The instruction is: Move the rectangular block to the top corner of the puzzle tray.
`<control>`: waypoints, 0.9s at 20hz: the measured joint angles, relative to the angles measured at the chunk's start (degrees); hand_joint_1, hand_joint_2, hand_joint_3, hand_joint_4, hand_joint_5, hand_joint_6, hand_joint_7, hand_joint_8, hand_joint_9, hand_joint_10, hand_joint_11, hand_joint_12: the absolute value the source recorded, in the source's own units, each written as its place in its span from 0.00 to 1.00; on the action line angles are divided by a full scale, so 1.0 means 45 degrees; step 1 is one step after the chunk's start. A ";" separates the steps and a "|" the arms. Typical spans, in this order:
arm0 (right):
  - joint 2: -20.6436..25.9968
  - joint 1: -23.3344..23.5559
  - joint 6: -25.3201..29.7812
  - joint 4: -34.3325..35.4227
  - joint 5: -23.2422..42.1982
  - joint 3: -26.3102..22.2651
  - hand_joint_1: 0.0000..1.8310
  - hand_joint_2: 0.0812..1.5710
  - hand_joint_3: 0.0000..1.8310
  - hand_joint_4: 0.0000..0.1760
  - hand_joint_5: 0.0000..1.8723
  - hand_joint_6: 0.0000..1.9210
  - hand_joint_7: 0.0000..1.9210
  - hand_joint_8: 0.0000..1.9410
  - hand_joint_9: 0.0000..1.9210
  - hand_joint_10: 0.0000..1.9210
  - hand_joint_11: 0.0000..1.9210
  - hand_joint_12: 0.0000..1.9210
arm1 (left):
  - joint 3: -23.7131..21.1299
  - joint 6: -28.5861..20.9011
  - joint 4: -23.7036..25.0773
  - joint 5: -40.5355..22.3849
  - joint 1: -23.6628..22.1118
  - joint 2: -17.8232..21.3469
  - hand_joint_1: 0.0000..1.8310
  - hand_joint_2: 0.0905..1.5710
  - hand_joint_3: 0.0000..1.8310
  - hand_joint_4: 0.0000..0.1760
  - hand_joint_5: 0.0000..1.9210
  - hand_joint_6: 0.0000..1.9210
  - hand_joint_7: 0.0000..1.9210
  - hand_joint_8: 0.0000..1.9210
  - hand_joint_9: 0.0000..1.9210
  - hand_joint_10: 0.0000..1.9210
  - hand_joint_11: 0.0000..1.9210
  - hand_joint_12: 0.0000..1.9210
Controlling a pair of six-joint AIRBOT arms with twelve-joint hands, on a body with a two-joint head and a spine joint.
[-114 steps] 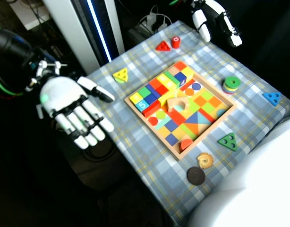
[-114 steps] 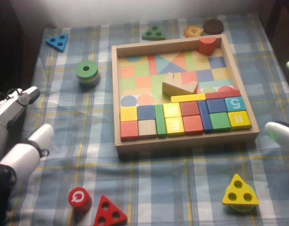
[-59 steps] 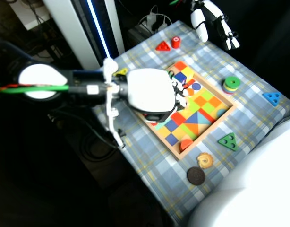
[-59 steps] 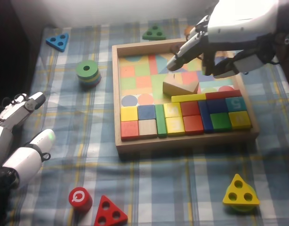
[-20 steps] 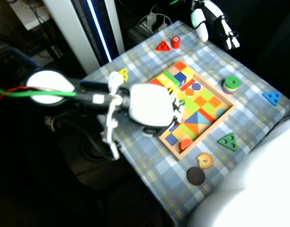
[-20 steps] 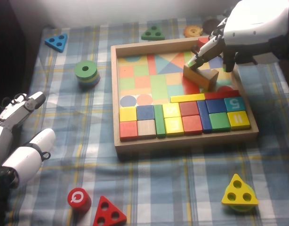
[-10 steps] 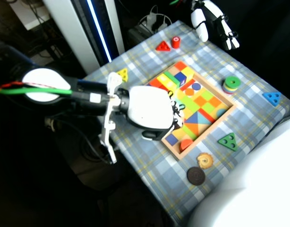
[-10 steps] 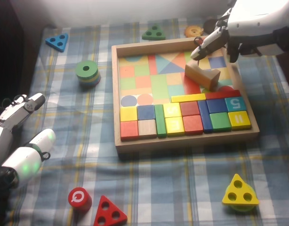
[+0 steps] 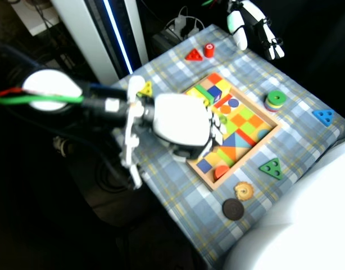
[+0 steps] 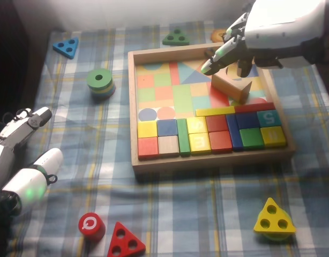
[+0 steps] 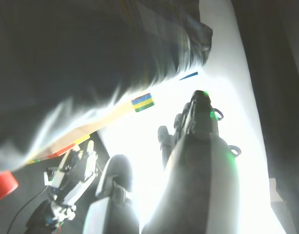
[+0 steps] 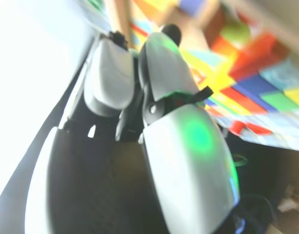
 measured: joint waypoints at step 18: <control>0.1205 -0.0563 -0.0413 -0.0238 -0.1020 -0.0952 0.83 0.77 0.00 0.17 0.29 0.00 0.62 1.00 0.74 1.00 0.77 1.00 | -0.0029 0.0000 0.0015 0.0015 0.0000 0.0073 0.30 0.87 0.00 0.20 0.19 0.00 0.08 0.00 0.03 0.00 0.00 0.00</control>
